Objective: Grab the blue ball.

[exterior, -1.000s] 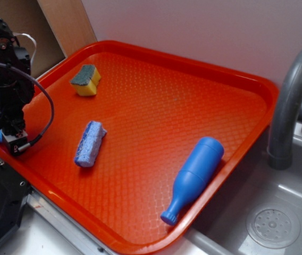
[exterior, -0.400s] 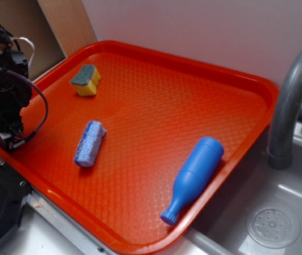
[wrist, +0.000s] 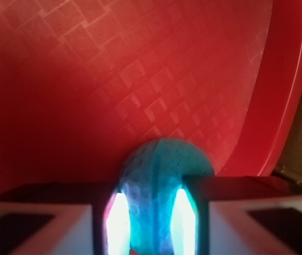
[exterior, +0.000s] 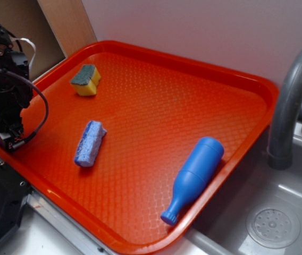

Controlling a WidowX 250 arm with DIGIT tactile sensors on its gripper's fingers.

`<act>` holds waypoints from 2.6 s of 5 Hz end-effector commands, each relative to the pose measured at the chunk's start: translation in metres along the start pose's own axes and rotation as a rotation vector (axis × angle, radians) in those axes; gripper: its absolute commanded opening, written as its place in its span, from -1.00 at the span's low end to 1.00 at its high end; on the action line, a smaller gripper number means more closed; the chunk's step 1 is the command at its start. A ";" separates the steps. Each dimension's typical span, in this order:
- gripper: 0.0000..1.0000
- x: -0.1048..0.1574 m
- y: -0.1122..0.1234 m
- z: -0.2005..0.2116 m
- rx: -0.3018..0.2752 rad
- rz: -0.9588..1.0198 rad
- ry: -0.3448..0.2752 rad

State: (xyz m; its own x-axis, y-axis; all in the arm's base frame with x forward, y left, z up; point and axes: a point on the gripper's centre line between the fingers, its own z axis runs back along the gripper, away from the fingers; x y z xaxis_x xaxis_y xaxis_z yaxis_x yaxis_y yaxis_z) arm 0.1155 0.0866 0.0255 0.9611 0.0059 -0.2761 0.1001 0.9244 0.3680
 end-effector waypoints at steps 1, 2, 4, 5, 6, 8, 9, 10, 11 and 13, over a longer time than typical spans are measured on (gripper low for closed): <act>-1.00 0.012 -0.025 0.113 -0.139 0.060 -0.274; -1.00 0.009 -0.037 0.182 -0.246 0.122 -0.449; -1.00 -0.020 0.001 0.272 -0.318 0.149 -0.461; 1.00 -0.037 0.019 0.233 -0.326 0.217 -0.395; 1.00 -0.054 0.036 0.165 -0.396 0.264 -0.282; 1.00 -0.052 0.040 0.075 -0.332 0.264 -0.228; 1.00 -0.046 0.029 0.048 -0.285 0.169 -0.217; 1.00 -0.029 0.020 0.026 -0.239 0.068 -0.237; 1.00 -0.016 0.008 0.016 -0.232 -0.005 -0.214; -1.00 -0.013 -0.005 0.006 -0.260 0.056 -0.194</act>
State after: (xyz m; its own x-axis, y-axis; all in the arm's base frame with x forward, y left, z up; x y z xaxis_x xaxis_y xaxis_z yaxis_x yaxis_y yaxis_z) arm 0.1169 0.0667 0.0196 0.9961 0.0088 -0.0874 0.0028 0.9913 0.1314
